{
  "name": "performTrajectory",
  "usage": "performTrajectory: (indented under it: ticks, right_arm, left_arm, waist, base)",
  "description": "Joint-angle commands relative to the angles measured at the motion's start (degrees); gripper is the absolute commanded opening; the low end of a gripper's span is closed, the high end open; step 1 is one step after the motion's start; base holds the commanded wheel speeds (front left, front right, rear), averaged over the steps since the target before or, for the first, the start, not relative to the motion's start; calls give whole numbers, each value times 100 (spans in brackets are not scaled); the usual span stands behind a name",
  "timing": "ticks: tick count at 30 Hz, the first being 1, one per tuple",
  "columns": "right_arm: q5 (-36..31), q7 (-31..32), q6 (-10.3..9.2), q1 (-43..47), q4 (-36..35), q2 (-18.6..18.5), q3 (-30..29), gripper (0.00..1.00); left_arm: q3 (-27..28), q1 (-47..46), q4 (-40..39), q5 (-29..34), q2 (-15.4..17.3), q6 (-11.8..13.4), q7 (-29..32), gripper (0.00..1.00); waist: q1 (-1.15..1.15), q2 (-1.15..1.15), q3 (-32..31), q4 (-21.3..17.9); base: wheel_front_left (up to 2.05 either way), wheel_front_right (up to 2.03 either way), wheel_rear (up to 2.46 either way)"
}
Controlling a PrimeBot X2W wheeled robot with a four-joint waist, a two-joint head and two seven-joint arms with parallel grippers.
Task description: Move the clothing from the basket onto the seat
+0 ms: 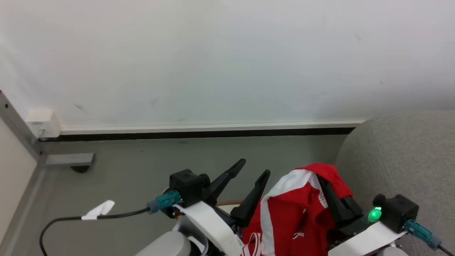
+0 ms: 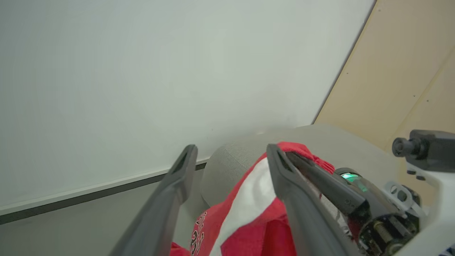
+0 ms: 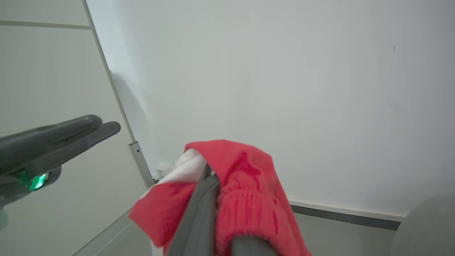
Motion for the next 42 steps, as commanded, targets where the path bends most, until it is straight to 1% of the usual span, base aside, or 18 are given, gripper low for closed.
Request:
performTrajectory:
  ticks: [1,5,6,11,18,24,28,32,42]
  right_arm:
    - [-63,-21,-13,77,-52,-67,-158,0]
    - [-133,-22,-14,133,-189,-154,-487,0]
    - [-133,-22,-14,133,-189,-154,-487,0]
    - [-271,-22,-14,225,-392,-265,-841,0]
    - [-450,-14,-14,360,-751,-324,-1276,0]
    - [-491,55,-14,491,-1007,-287,-1501,0]
    - [-544,64,-14,596,-1120,-246,-1633,0]
    - [-551,68,-14,669,-1190,-210,-1703,0]
    - [-630,46,-14,646,-1246,-74,-1823,0]
  left_arm:
    - [-12,64,5,93,56,-12,-88,100]
    - [-4,47,-46,228,78,2,-236,100]
    - [-4,47,-46,228,78,2,-236,100]
    - [-41,57,-51,332,151,26,-323,100]
    - [-129,60,-49,520,241,23,-368,100]
    - [-276,-2,10,679,274,-5,-393,100]
    - [-362,-25,49,768,270,-20,-403,100]
    - [-429,-33,66,812,271,-17,-374,100]
    - [-478,-148,60,860,332,-31,-286,100]
  waist:
    - [0,0,97,-372]
    - [0,0,182,-805]
    - [0,0,182,-805]
    - [0,0,272,-1348]
    - [0,0,348,-2067]
    - [0,0,425,-2503]
    - [0,0,470,-2658]
    - [0,0,515,-2717]
    - [0,0,688,-2662]
  base:
    - [0,0,0]
    - [0,0,0]
    - [0,0,0]
    - [0,0,0]
    - [0,0,0]
    - [0,0,0]
    - [0,0,0]
    - [0,0,0]
    - [0,0,0]
